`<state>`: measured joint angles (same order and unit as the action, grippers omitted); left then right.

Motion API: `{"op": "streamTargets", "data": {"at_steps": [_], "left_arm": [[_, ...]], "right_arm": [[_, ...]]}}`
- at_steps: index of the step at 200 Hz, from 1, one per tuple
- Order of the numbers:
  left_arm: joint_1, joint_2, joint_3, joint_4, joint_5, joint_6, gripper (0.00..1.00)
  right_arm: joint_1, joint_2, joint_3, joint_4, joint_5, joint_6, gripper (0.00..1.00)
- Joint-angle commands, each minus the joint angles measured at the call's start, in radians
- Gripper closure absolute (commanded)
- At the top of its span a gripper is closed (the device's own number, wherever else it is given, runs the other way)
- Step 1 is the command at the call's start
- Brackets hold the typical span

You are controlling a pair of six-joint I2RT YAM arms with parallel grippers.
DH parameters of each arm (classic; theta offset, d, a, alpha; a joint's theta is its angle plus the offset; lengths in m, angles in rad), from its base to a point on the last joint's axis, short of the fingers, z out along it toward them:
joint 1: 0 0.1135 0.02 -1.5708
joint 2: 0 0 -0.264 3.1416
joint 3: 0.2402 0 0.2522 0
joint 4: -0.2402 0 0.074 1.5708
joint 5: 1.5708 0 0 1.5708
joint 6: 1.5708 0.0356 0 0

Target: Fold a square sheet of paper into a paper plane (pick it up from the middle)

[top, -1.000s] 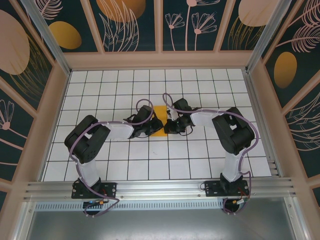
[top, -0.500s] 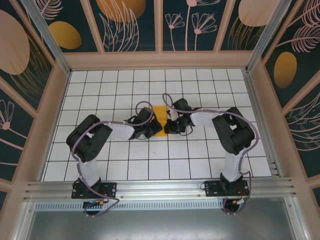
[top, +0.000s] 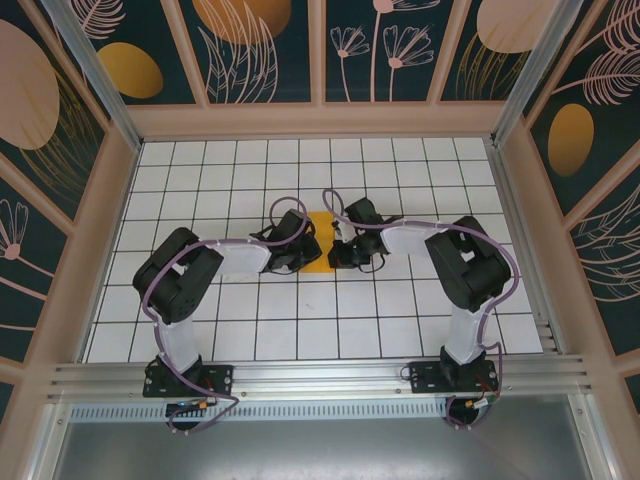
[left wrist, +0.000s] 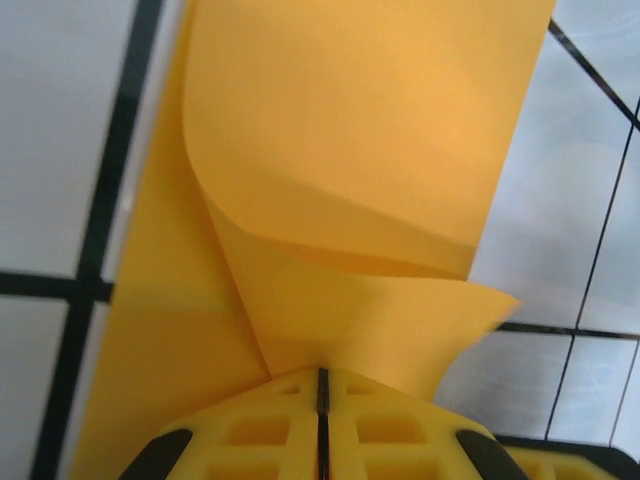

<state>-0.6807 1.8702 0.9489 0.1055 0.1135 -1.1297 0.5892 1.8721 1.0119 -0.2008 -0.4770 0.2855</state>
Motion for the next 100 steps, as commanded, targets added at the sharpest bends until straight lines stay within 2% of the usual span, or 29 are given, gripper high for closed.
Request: {"op": "streamTargets", "data": {"at_steps": [1, 100], "left_arm": [[0.029, 0.034, 0.049, -0.065, -0.055, 0.041, 0.91], [0.089, 0.066, 0.102, -0.101, -0.076, 0.094, 0.90]], "right_arm": [[-0.005, 0.074, -0.073, -0.149, 0.196, -0.031, 0.98], [-0.005, 0.075, -0.084, -0.141, 0.196, -0.024, 0.98]]}}
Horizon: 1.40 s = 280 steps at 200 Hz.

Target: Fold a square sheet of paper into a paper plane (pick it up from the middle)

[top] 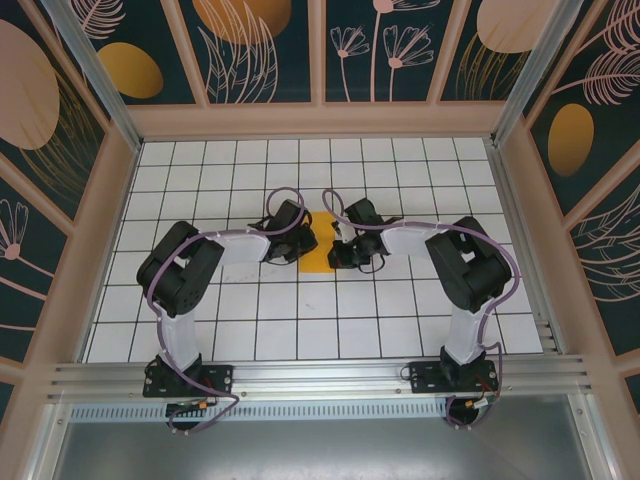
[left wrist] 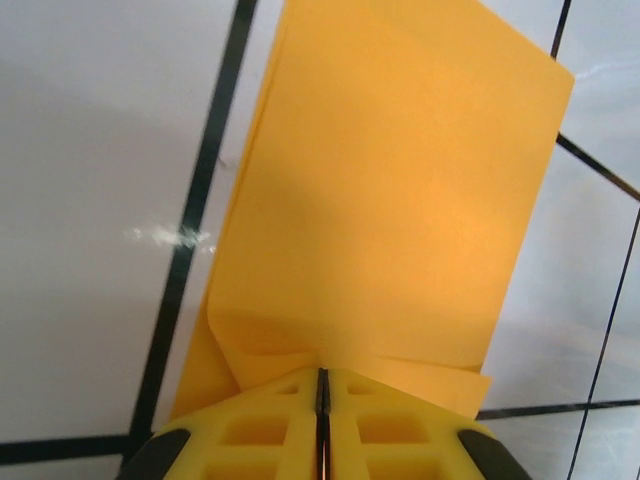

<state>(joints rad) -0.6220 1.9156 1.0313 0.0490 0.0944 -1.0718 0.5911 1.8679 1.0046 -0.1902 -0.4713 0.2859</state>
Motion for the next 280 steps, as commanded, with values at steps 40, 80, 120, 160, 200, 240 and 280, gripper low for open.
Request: {"op": "streamTargets", "data": {"at_steps": [40, 80, 120, 160, 200, 240, 280], "left_arm": [[0.054, 0.017, 0.000, -0.046, -0.068, 0.046, 0.90], [0.081, 0.002, 0.024, -0.055, -0.071, 0.103, 0.89], [0.091, -0.054, 0.073, -0.091, -0.092, 0.183, 0.88], [0.091, -0.133, 0.005, 0.053, 0.099, 0.191, 0.86], [0.077, -0.122, -0.087, 0.184, 0.234, 0.130, 0.88], [0.039, -0.060, -0.064, 0.134, 0.202, 0.128, 0.89], [0.032, 0.020, 0.003, 0.066, 0.156, 0.124, 0.92]], "right_arm": [[-0.011, 0.079, -0.079, -0.150, 0.188, -0.024, 0.98], [-0.014, 0.074, -0.082, -0.149, 0.187, -0.020, 0.98], [-0.016, 0.067, -0.073, -0.143, 0.169, -0.019, 0.98], [-0.016, 0.061, -0.067, -0.134, 0.133, -0.011, 0.98], [-0.020, 0.065, -0.072, -0.125, 0.123, -0.005, 0.98], [-0.023, 0.062, -0.077, -0.124, 0.113, -0.002, 0.98], [-0.027, 0.042, -0.066, -0.114, 0.079, -0.007, 0.98]]}}
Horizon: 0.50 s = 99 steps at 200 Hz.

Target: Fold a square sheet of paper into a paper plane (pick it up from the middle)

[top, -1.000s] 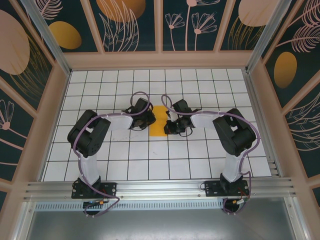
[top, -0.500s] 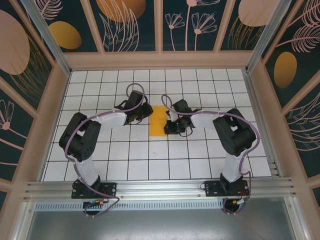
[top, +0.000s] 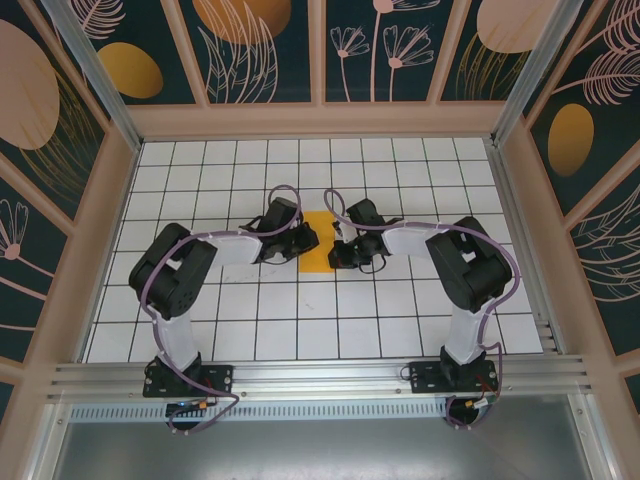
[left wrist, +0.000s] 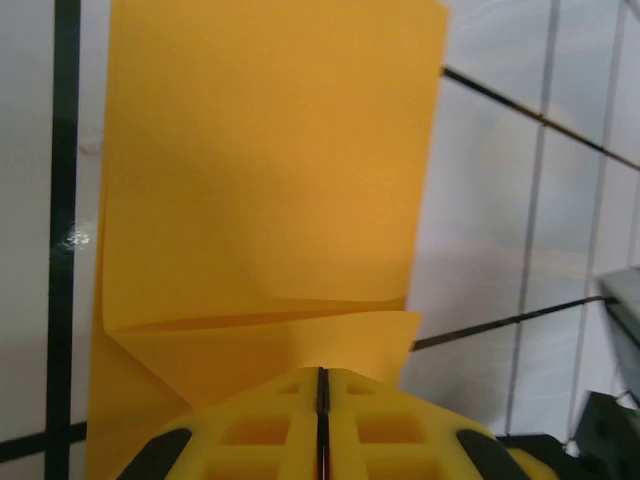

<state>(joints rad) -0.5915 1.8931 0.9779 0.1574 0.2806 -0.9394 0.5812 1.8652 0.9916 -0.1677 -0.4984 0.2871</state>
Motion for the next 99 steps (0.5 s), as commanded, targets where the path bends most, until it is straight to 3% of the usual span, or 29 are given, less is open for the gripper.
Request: {"op": "streamTargets", "data": {"at_steps": [1, 47, 99], "left_arm": [[0.001, 0.043, 0.057, -0.045, -0.033, -0.009, 0.92], [0.001, 0.060, 0.057, -0.081, -0.093, -0.001, 0.94], [-0.001, 0.075, 0.036, -0.068, -0.075, 0.000, 0.94]], "right_arm": [[-0.017, 0.044, -0.052, -0.136, 0.105, -0.007, 0.98], [-0.027, -0.019, -0.007, -0.123, 0.024, -0.008, 0.97], [-0.028, -0.078, 0.036, -0.072, -0.082, 0.033, 0.94]]}}
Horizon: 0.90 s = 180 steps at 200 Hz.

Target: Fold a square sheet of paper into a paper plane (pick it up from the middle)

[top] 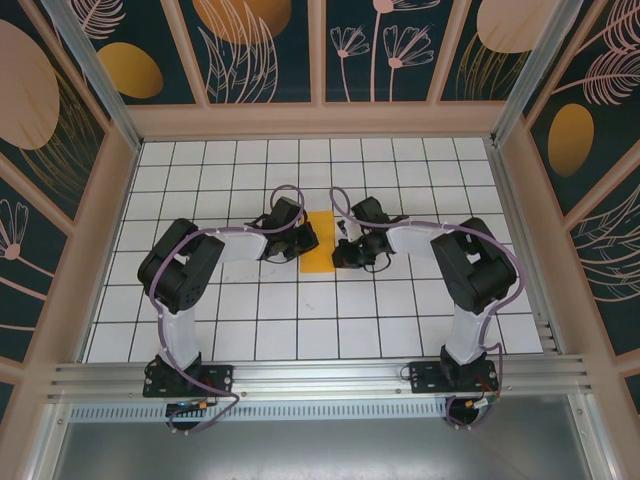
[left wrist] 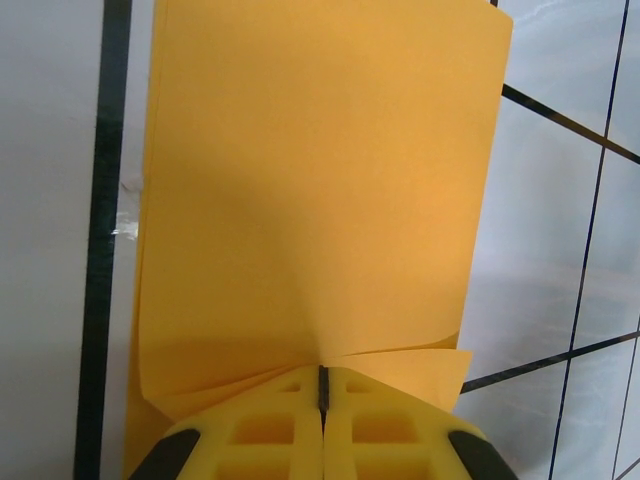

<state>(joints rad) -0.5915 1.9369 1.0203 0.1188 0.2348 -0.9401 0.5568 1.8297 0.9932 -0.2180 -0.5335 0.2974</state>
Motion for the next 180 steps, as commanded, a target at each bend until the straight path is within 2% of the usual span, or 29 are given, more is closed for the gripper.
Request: {"op": "streamTargets", "data": {"at_steps": [1, 99, 150, 180], "left_arm": [[-0.001, 0.031, -0.006, -0.029, -0.029, 0.000, 0.94], [-0.001, 0.034, -0.042, -0.017, -0.028, -0.035, 0.94], [-0.002, 0.042, -0.043, -0.021, -0.031, -0.037, 0.94], [-0.001, 0.043, -0.042, -0.036, -0.043, -0.032, 0.94]], "right_arm": [[-0.003, -0.042, 0.037, -0.021, -0.047, 0.024, 0.94], [0.033, 0.103, 0.160, -0.030, -0.069, 0.006, 0.93], [0.037, 0.154, 0.167, -0.050, -0.032, 0.003, 0.94], [0.025, 0.143, 0.112, -0.044, -0.029, 0.003, 0.94]]}}
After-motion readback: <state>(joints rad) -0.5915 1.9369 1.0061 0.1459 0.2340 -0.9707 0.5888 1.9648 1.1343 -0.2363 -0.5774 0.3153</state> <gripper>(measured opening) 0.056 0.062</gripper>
